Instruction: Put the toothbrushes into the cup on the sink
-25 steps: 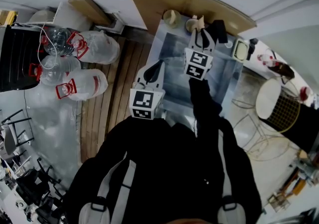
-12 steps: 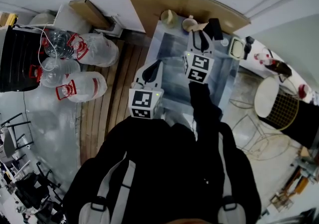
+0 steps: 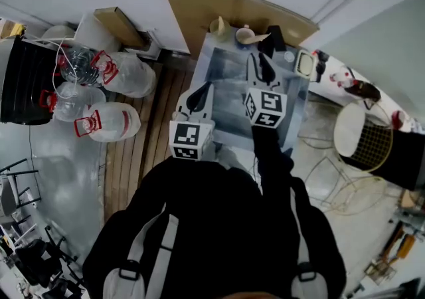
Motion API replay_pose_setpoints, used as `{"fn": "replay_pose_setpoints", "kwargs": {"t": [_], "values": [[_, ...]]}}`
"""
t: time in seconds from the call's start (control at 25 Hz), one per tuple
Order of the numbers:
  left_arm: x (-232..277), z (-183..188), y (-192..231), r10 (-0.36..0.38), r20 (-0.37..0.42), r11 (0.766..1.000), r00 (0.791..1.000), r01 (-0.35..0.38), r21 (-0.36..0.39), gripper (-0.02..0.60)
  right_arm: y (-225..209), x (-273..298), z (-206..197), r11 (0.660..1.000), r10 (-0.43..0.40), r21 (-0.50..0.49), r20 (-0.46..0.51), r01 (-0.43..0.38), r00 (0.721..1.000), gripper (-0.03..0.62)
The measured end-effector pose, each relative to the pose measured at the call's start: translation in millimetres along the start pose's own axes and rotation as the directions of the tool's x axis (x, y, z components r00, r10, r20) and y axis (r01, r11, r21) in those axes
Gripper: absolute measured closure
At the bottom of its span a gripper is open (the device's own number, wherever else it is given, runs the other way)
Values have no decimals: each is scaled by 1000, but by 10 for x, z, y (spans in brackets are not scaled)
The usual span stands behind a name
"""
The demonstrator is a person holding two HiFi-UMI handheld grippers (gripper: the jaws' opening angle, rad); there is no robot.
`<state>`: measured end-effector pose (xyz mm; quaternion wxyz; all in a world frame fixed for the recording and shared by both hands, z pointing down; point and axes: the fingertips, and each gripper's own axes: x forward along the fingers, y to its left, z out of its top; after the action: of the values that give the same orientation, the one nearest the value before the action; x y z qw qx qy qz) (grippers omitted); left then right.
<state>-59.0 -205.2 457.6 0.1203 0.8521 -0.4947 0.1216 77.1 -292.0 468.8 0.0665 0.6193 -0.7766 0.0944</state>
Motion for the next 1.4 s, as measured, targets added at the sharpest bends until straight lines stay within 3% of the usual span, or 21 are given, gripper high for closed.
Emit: {"fn": "replay_pose_setpoints", "kwargs": {"t": [0.56,1.4], "values": [[-319,197,-191,46,67,999,997,-47,15,580,326,-874,243,997,78,6,41,-79,996,579],[-510,314,-290,36,132,997,991,-44,58,580,357,-1487,338,998,48,24,113,-51,992,592]]}}
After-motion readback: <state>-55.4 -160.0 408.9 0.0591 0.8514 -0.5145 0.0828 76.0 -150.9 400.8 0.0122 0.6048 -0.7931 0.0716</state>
